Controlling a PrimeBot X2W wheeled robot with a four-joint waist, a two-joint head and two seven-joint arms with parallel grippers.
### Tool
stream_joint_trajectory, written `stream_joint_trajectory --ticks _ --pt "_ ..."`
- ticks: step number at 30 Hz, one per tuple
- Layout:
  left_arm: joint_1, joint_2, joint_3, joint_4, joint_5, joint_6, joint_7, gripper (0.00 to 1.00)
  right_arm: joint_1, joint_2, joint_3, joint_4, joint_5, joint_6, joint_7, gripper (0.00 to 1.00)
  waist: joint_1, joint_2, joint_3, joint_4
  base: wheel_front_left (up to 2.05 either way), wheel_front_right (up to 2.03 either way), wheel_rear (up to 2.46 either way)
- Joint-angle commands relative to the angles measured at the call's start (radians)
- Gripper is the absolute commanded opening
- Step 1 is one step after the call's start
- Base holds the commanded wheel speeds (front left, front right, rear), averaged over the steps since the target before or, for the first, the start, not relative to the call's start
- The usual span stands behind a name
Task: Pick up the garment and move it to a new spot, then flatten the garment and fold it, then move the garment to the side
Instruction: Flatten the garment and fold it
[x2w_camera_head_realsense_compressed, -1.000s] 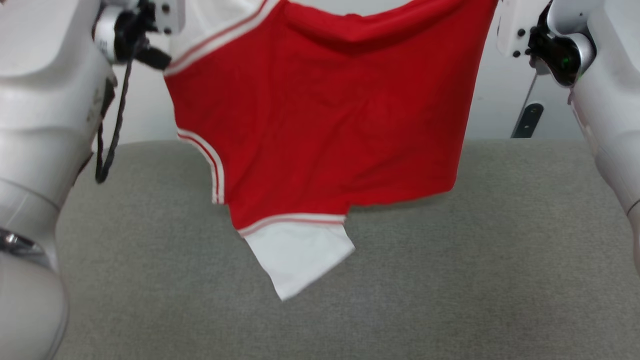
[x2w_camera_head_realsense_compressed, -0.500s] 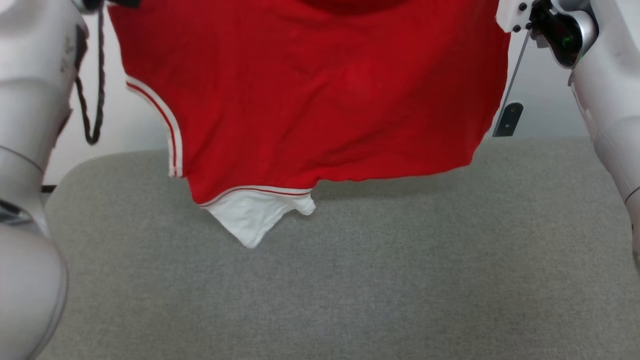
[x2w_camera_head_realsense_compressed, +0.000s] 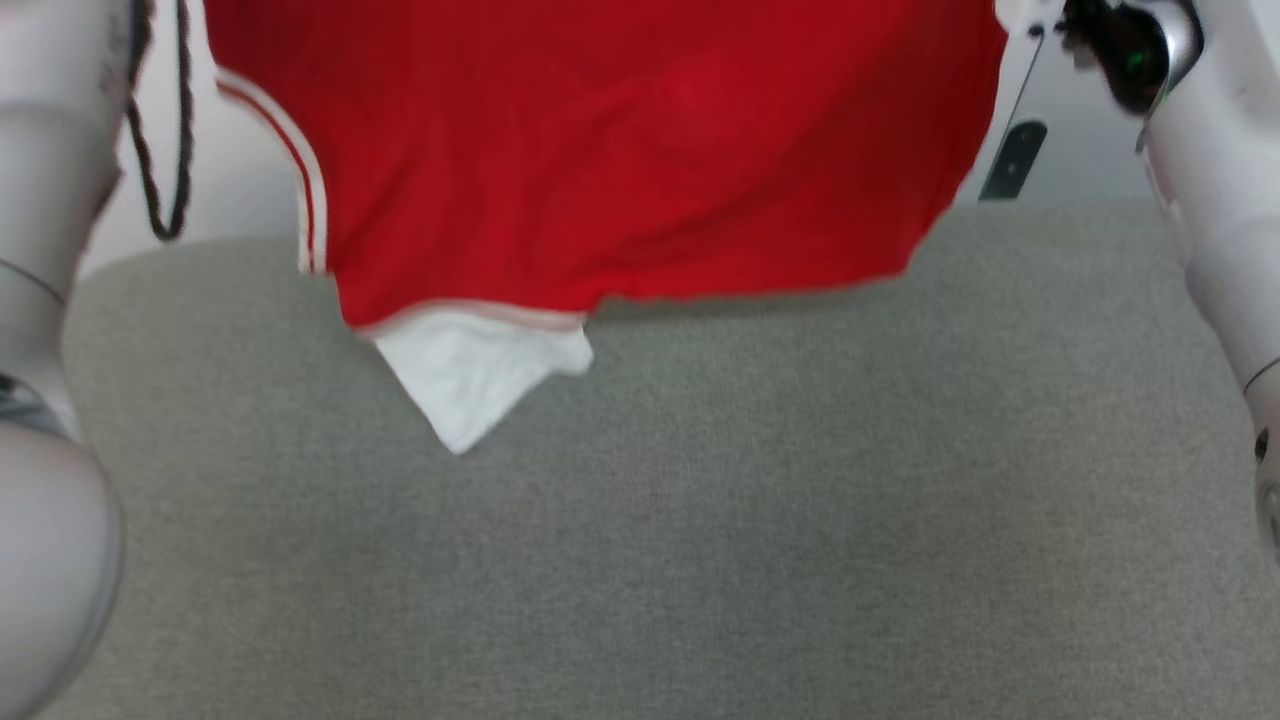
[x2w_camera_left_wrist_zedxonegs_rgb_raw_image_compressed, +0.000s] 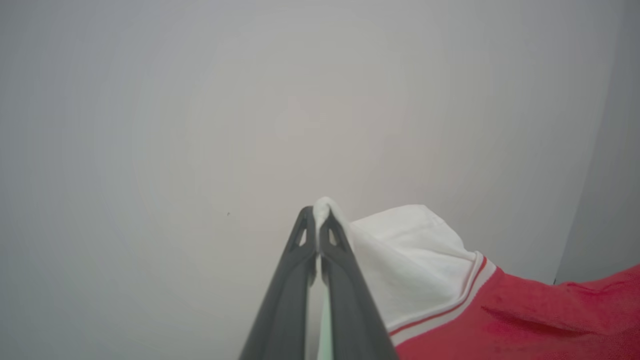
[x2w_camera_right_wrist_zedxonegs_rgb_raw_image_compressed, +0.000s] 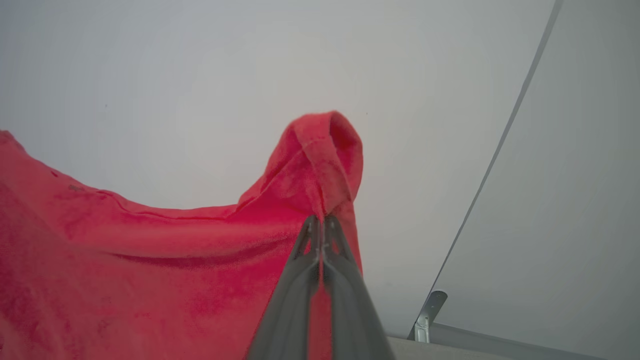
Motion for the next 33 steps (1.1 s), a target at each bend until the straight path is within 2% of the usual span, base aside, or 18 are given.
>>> stream_joint_trajectory --ticks 1,10,16,22,25,33 --pt "-0.033 0.003 -0.006 0.001 0.014 0.001 -0.023 0.00 -0.024 0.004 -0.015 -0.002 -0.019 -0.001 -0.028 0.00 -0.0001 -0.0001 0.057 -0.016 0.00 0.00 0.00" --pt "-0.190 -0.005 -0.016 0.004 0.047 0.006 -0.127 0.00 -0.093 0.018 -0.086 -0.002 -0.101 -0.001 -0.234 0.00 -0.0001 -0.0001 0.221 -0.039 0.00 0.00 0.00" --pt "-0.278 -0.036 -0.018 0.003 0.058 0.000 -0.185 0.00 -0.137 0.001 -0.146 -0.001 -0.124 -0.001 -0.334 0.00 -0.0001 -0.0001 0.361 -0.024 0.00 0.00 0.00" --pt "-0.288 -0.038 -0.024 0.010 0.059 -0.010 -0.198 0.00 -0.142 0.013 -0.172 -0.002 -0.156 -0.001 -0.339 0.00 -0.0001 -0.0001 0.433 -0.014 0.00 0.00 0.00" --pt "-0.274 -0.035 -0.014 0.011 0.046 -0.009 -0.207 0.00 -0.140 0.016 -0.174 -0.002 -0.165 -0.001 -0.324 0.00 -0.0001 -0.0001 0.436 -0.009 0.00 0.00 0.00" --pt "-0.182 -0.036 0.001 0.015 0.009 -0.043 -0.199 0.00 -0.112 0.015 -0.135 -0.002 -0.161 -0.001 -0.273 0.00 -0.0001 -0.0001 0.392 0.030 0.00 0.00 0.00"
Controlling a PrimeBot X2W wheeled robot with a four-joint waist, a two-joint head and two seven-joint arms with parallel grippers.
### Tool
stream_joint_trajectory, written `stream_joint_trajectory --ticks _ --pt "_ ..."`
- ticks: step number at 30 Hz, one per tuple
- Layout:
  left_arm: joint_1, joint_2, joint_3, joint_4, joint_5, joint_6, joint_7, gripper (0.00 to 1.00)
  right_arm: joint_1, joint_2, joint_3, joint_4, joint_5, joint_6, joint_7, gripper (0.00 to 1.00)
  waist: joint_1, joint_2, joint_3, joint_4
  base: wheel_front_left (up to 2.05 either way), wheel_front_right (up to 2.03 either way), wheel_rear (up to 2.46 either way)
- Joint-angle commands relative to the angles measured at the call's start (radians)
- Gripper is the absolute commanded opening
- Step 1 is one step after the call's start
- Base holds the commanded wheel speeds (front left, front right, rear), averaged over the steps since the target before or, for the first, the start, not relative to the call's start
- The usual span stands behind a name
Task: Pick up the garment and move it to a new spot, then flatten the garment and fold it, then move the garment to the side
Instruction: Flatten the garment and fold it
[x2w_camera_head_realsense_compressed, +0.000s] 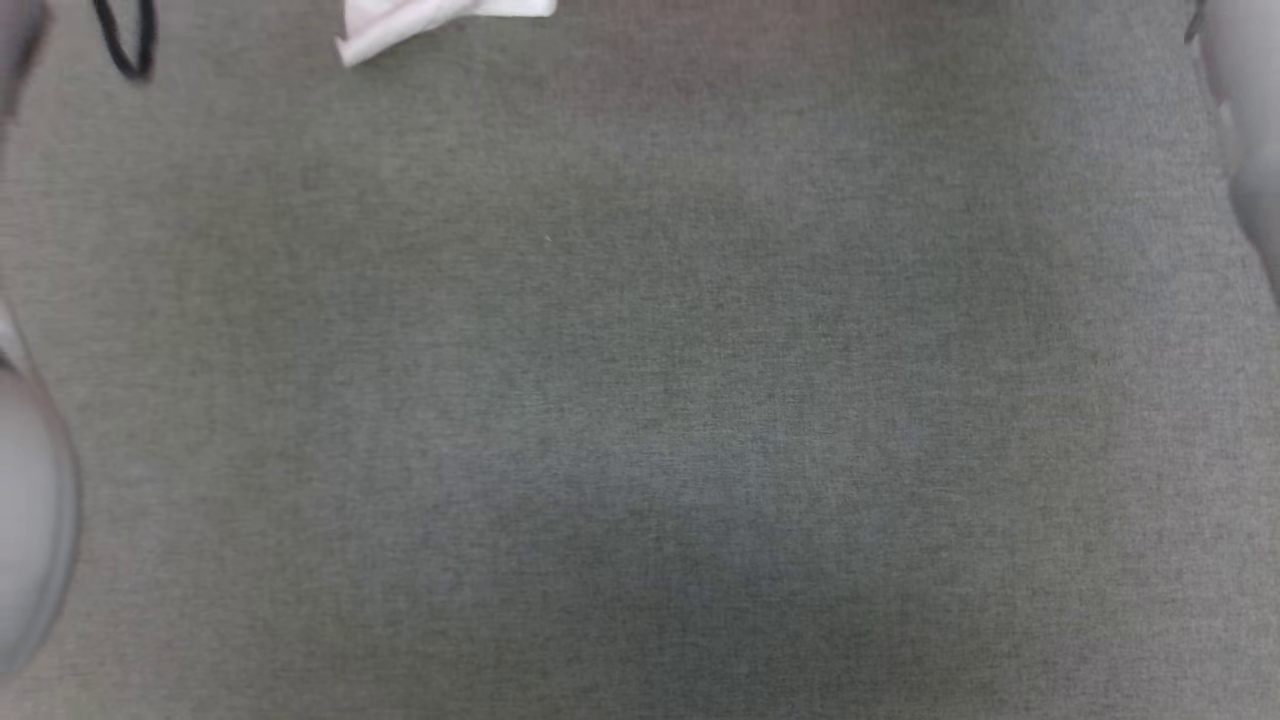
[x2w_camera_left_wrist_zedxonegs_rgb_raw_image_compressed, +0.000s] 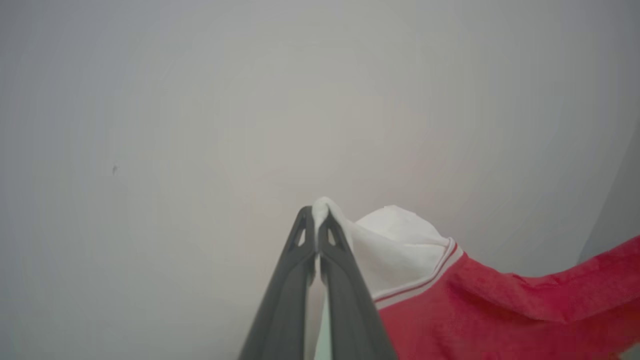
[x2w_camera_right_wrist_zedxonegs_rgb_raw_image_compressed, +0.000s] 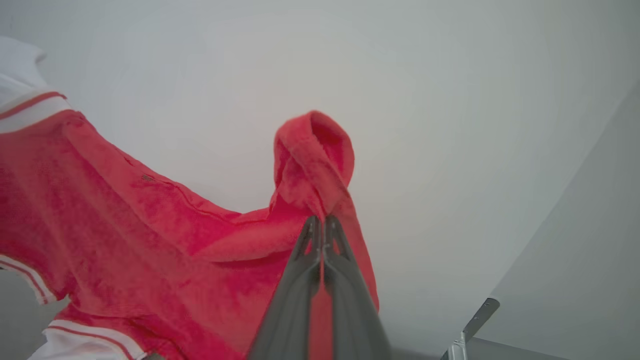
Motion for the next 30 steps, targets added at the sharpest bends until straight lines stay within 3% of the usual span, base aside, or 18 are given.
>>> stream_joint_trajectory --ticks 1,10,18,24,30 --pt "0.031 0.001 0.002 0.001 -0.010 -0.010 -0.002 0.00 0.021 -0.003 0.024 -0.001 0.014 -0.001 0.012 0.00 -0.0001 -0.0001 -0.038 0.025 0.00 0.00 0.00" --pt "0.222 -0.014 0.000 0.004 -0.048 -0.042 0.035 0.00 0.171 -0.016 0.154 -0.013 0.105 -0.001 0.135 0.00 -0.0001 -0.0001 -0.154 0.058 0.00 0.00 0.00" --pt "0.437 -0.023 0.011 0.004 -0.098 -0.069 0.067 0.00 0.423 -0.066 0.312 -0.181 0.338 -0.001 0.314 0.00 -0.0001 -0.0001 -0.308 0.069 0.00 0.00 0.00" --pt "0.593 -0.011 0.018 0.002 -0.133 -0.078 0.075 0.00 0.628 -0.184 0.439 -0.405 0.540 -0.001 0.494 0.00 -0.0001 -0.0001 -0.388 0.066 0.00 0.00 0.00" --pt "0.771 -0.005 0.033 -0.031 -0.173 -0.085 0.058 0.00 0.816 -0.302 0.462 -0.596 0.663 -0.001 0.573 0.00 -0.0001 -0.0001 -0.431 0.074 0.00 0.00 0.00"
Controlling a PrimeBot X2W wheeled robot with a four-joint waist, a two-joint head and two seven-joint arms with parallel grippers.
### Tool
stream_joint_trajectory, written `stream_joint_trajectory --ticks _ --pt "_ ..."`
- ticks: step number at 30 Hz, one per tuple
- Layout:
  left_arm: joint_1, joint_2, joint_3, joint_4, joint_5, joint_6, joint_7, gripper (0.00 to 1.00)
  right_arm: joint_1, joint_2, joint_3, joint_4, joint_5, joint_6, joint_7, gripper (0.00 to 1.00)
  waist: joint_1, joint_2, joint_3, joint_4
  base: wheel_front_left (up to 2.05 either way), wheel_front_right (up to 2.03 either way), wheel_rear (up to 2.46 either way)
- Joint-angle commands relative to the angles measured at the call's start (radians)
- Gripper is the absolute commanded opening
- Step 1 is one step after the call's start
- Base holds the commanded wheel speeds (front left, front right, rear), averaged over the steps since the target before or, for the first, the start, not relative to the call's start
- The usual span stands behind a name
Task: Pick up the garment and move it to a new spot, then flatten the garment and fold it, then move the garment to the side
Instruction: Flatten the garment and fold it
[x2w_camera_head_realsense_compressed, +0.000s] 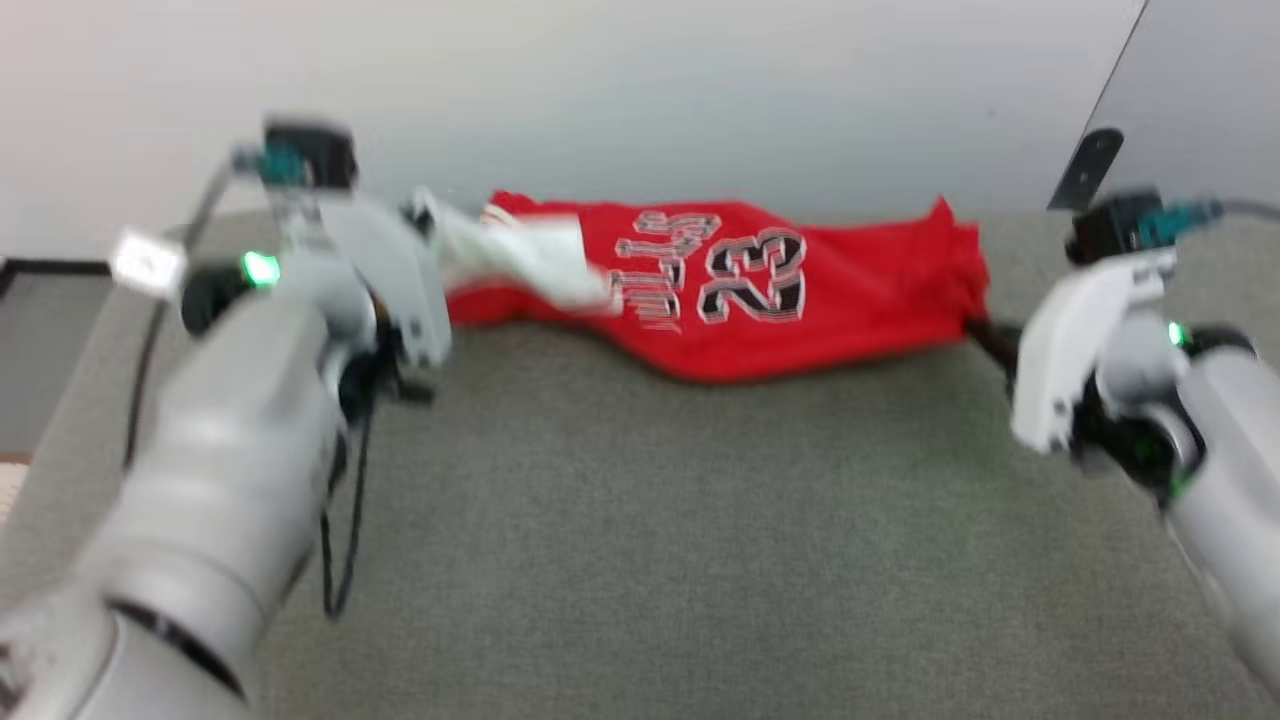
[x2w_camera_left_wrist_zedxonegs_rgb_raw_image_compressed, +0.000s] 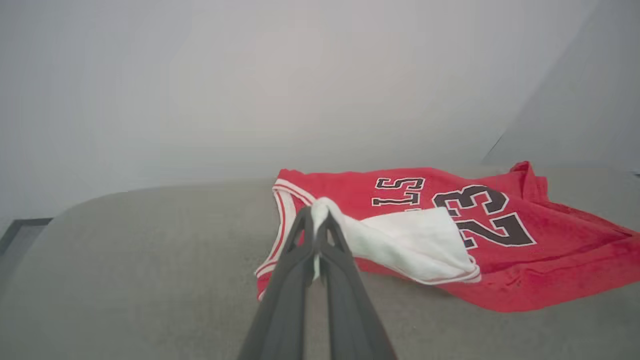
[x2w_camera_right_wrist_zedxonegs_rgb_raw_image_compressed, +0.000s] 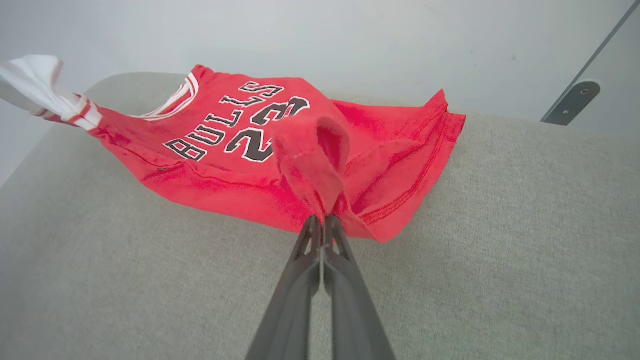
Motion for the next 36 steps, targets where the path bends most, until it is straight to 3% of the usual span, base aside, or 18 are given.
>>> stream_joint_trajectory --ticks 1,6,12,15,19,23,27,31,36 --pt "0.041 0.012 0.004 -0.012 -0.009 -0.004 -0.015 0.00 0.043 -0.025 -0.001 -0.030 0.004 -0.001 0.010 0.00 0.0000 0.0000 -0.036 0.010 0.00 0.00 0.00" --pt "0.199 0.045 0.002 -0.085 -0.023 0.015 -0.045 0.00 0.202 -0.098 -0.050 -0.145 0.053 -0.001 0.058 0.00 0.0000 0.0000 -0.053 0.021 0.00 0.00 0.00" --pt "0.391 0.136 0.005 -0.280 -0.036 0.113 -0.069 0.00 0.388 -0.157 -0.171 -0.275 0.075 -0.001 0.121 0.00 0.0000 0.0000 -0.057 0.038 0.00 0.00 0.00" --pt "0.502 0.205 0.009 -0.458 -0.054 0.204 -0.052 0.00 0.482 -0.169 -0.237 -0.346 0.081 -0.001 0.170 0.00 0.0000 0.0000 -0.051 0.046 0.00 0.00 0.00" --pt "0.673 0.318 0.018 -0.792 -0.079 0.380 -0.028 0.00 0.603 -0.161 -0.332 -0.444 0.064 -0.001 0.236 0.00 0.0000 0.0000 -0.036 0.055 0.00 0.00 0.00" --pt "0.824 0.437 0.036 -1.129 -0.110 0.566 -0.007 0.00 0.707 -0.126 -0.447 -0.533 0.021 -0.001 0.290 0.00 0.0000 0.0000 -0.019 0.062 0.00 0.00 0.00" --pt "0.939 0.516 0.042 -1.362 -0.137 0.706 0.009 0.00 0.791 -0.077 -0.553 -0.613 -0.030 -0.001 0.369 0.00 0.0000 0.0000 0.002 0.067 0.00 0.00 0.00" --pt "1.012 0.549 0.043 -1.493 -0.162 0.792 0.021 0.00 0.858 -0.023 -0.647 -0.696 -0.077 -0.001 0.466 0.00 0.0000 0.0000 0.019 0.071 0.00 0.00 0.00" --pt "1.064 0.559 0.029 -1.566 -0.193 0.841 0.048 0.00 0.925 0.044 -0.737 -0.793 -0.129 -0.001 0.593 0.00 0.0000 0.0000 0.036 0.070 0.00 0.00 0.00"
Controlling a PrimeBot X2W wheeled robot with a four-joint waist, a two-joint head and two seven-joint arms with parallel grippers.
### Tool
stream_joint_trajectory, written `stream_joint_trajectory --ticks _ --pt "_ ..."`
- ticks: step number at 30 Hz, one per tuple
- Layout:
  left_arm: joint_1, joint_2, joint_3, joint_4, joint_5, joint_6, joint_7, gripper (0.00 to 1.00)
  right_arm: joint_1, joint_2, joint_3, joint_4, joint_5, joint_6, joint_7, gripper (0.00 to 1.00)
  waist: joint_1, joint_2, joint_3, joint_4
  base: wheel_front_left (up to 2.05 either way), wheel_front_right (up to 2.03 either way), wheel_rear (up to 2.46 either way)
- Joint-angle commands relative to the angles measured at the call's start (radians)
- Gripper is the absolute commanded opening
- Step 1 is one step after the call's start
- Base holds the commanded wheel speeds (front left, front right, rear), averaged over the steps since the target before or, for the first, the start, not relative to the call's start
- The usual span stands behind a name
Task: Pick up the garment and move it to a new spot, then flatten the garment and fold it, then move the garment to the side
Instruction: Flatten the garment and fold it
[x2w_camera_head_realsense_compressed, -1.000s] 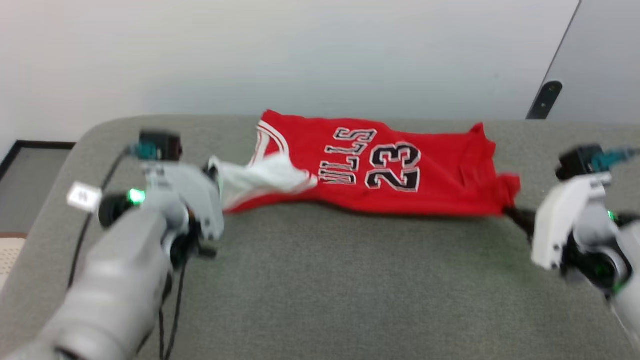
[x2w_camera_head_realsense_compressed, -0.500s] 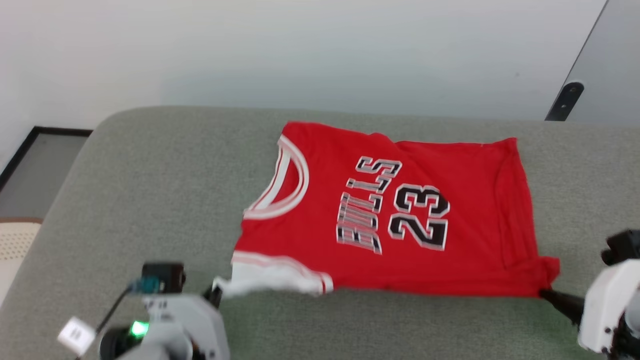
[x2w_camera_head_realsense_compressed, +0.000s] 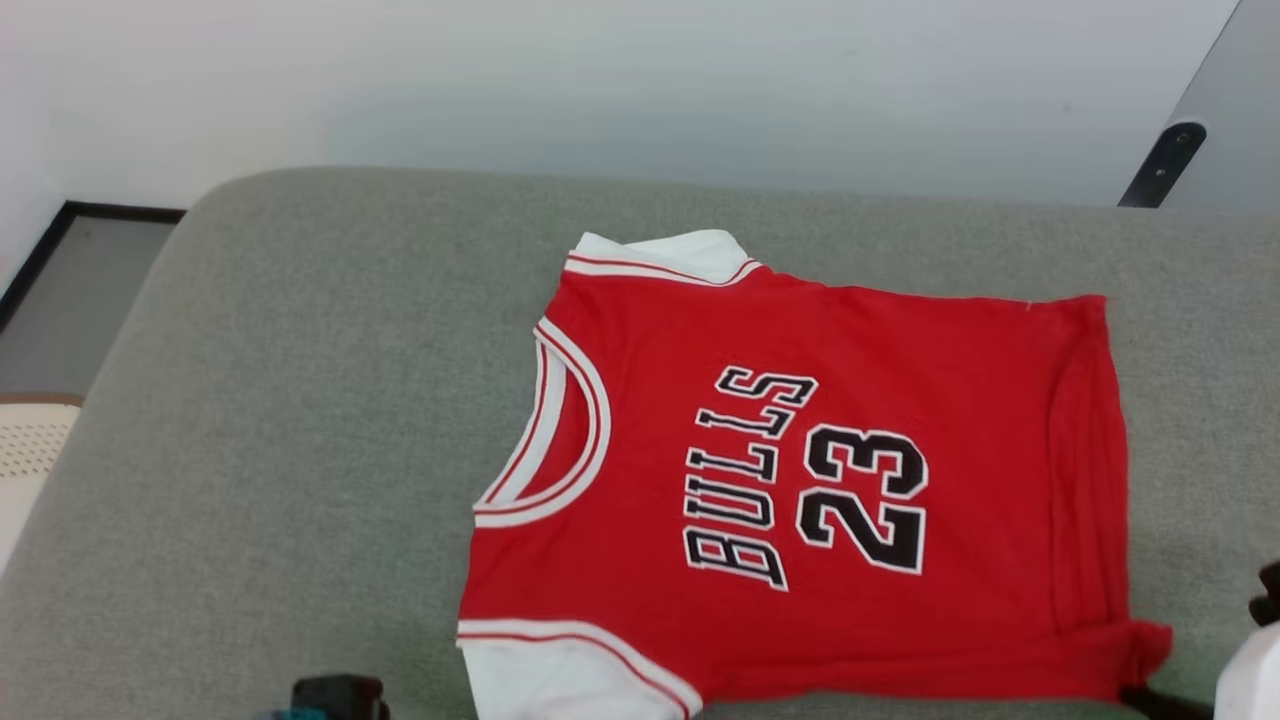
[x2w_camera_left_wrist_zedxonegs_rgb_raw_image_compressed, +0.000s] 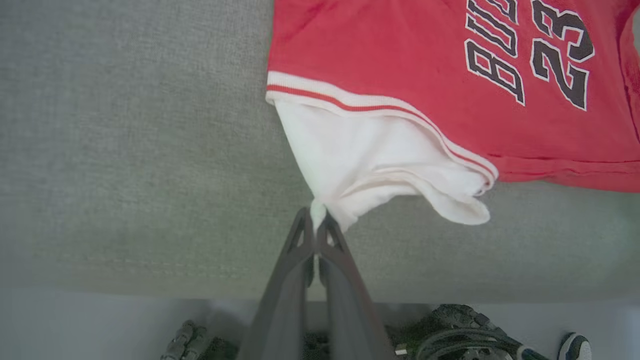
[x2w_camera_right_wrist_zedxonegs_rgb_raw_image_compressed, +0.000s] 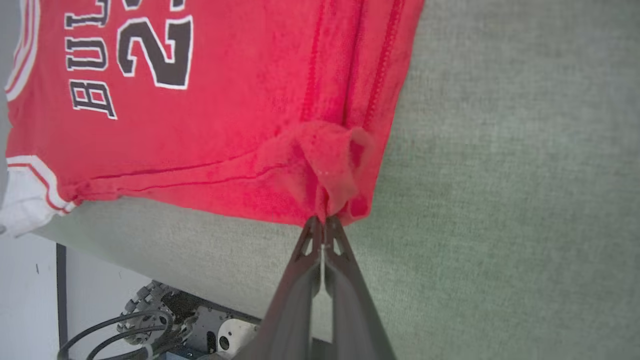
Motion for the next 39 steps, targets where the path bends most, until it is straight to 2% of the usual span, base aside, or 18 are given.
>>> stream_joint_trajectory --ticks 1,4,9,13,19,21,26,29,30,31,32,39 --pt "0.020 0.002 0.000 -0.014 -0.013 0.024 0.007 0.00 0.029 0.016 -0.026 -0.027 -0.017 -0.001 0.044 0.00 0.0000 0.0000 0.010 -0.002 0.00 0.00 0.00" --pt "0.032 0.007 -0.020 -0.036 -0.016 0.037 0.029 0.00 0.050 0.048 -0.065 -0.079 -0.037 -0.001 0.095 0.00 0.0000 0.0000 0.022 -0.005 0.00 0.00 0.00" --pt "-0.029 0.052 -0.037 -0.066 0.027 0.050 0.066 0.00 0.026 0.086 -0.111 -0.123 -0.075 -0.001 0.135 0.00 0.0000 0.0000 0.034 -0.013 0.00 0.00 0.00" --pt "-0.110 0.103 -0.040 -0.090 0.072 0.057 0.110 0.00 -0.024 0.086 -0.114 -0.122 -0.108 -0.001 0.151 0.00 0.0000 0.0000 0.045 -0.024 0.00 0.00 0.00" --pt "-0.225 0.146 -0.037 -0.095 0.118 0.041 0.172 0.00 -0.104 0.068 -0.089 -0.092 -0.145 -0.001 0.163 0.00 0.0000 0.0000 0.059 -0.042 0.00 0.00 0.00" --pt "-0.272 0.164 -0.043 -0.081 0.145 0.024 0.198 0.00 -0.136 0.061 -0.075 -0.072 -0.153 -0.001 0.166 0.00 0.0000 0.0000 0.065 -0.049 0.00 0.00 0.00" --pt "-0.420 0.164 -0.055 -0.006 0.196 -0.074 0.273 0.00 -0.248 0.035 -0.023 0.007 -0.172 -0.001 0.156 0.00 0.0000 0.0000 0.091 -0.068 0.00 0.00 0.00" --pt "-0.487 0.136 -0.063 0.054 0.206 -0.134 0.308 0.00 -0.303 0.023 0.010 0.057 -0.186 -0.001 0.147 0.00 0.0000 0.0000 0.103 -0.075 0.00 0.00 0.00" --pt "-0.487 0.136 -0.063 0.054 0.206 -0.134 0.308 0.00 -0.303 0.023 0.010 0.057 -0.186 -0.001 0.147 0.00 0.0000 0.0000 0.103 -0.075 0.00 0.00 0.00" --pt "-0.528 0.110 -0.065 0.098 0.203 -0.172 0.330 0.00 -0.342 0.018 0.037 0.085 -0.189 -0.001 0.140 0.00 0.0000 0.0000 0.111 -0.080 0.00 0.00 0.00" --pt "-0.528 0.110 -0.065 0.098 0.203 -0.172 0.330 0.00 -0.342 0.018 0.037 0.085 -0.189 -0.001 0.140 0.00 0.0000 0.0000 0.111 -0.080 0.00 0.00 0.00" --pt "-0.637 0.019 -0.087 0.264 0.184 -0.290 0.409 0.00 -0.447 -0.002 0.131 0.189 -0.195 -0.001 0.116 0.00 0.0000 0.0000 0.145 -0.091 0.00 0.00 0.00"
